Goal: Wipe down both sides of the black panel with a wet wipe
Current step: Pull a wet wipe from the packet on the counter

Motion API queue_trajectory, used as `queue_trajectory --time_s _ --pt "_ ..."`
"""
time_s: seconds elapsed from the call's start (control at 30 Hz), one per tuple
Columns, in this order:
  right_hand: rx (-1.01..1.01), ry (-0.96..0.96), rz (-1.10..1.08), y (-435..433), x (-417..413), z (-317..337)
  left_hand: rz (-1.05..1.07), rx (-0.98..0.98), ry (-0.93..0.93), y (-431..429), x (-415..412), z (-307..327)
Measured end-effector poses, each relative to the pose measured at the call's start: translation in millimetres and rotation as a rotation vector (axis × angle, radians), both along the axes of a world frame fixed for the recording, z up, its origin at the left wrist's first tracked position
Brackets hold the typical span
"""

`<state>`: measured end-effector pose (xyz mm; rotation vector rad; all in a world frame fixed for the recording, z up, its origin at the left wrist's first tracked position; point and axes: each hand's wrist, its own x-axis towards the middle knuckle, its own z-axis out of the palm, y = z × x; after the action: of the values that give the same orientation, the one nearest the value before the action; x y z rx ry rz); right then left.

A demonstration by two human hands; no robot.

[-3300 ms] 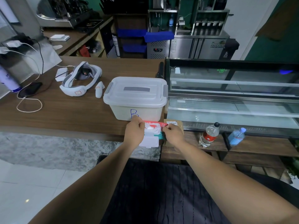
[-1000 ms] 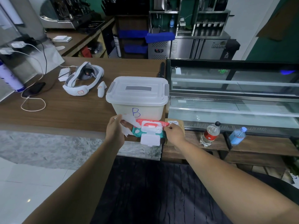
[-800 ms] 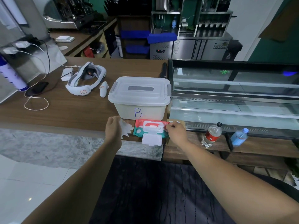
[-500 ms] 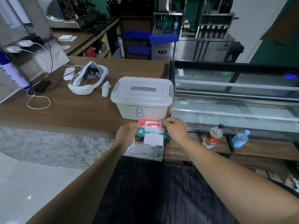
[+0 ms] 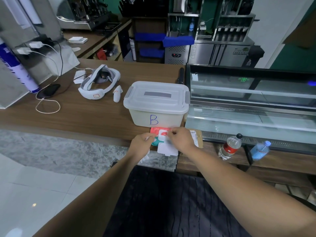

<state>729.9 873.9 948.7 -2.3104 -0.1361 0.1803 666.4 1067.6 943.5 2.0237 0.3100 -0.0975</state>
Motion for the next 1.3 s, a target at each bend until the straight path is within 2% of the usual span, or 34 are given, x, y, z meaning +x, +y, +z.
queue_trajectory --time_s 0.3,0.47,0.63,0.8,0.93,1.2,1.3 --pt "-0.236 -0.236 0.198 1.8 -11.3 -11.9 -0.098 0.219 -0.044 4.9 -2.9 -15.0" --pt "-0.452 -0.436 0.283 -9.0 -19.3 -26.4 -0.129 0.267 -0.039 5.8 -2.7 -20.8" --pt "-0.572 -0.598 0.349 -21.7 -24.7 -30.0 -0.152 0.329 -0.056 6.0 -4.1 -26.3" --pt "-0.642 -0.496 0.407 -20.8 -24.6 -21.8 -0.210 0.356 -0.057 9.7 -4.5 -31.6" --pt "-0.620 -0.399 0.440 -25.9 -27.0 -17.9 -0.236 0.400 -0.062 10.6 -6.0 -31.0" --pt "-0.449 -0.253 0.484 -44.6 -25.2 -12.8 -0.220 0.373 -0.124 9.1 -0.2 -22.8" --pt "-0.240 -0.220 0.360 -41.9 -21.6 -12.3 -0.184 0.328 -0.139 3.8 -0.3 -16.2"
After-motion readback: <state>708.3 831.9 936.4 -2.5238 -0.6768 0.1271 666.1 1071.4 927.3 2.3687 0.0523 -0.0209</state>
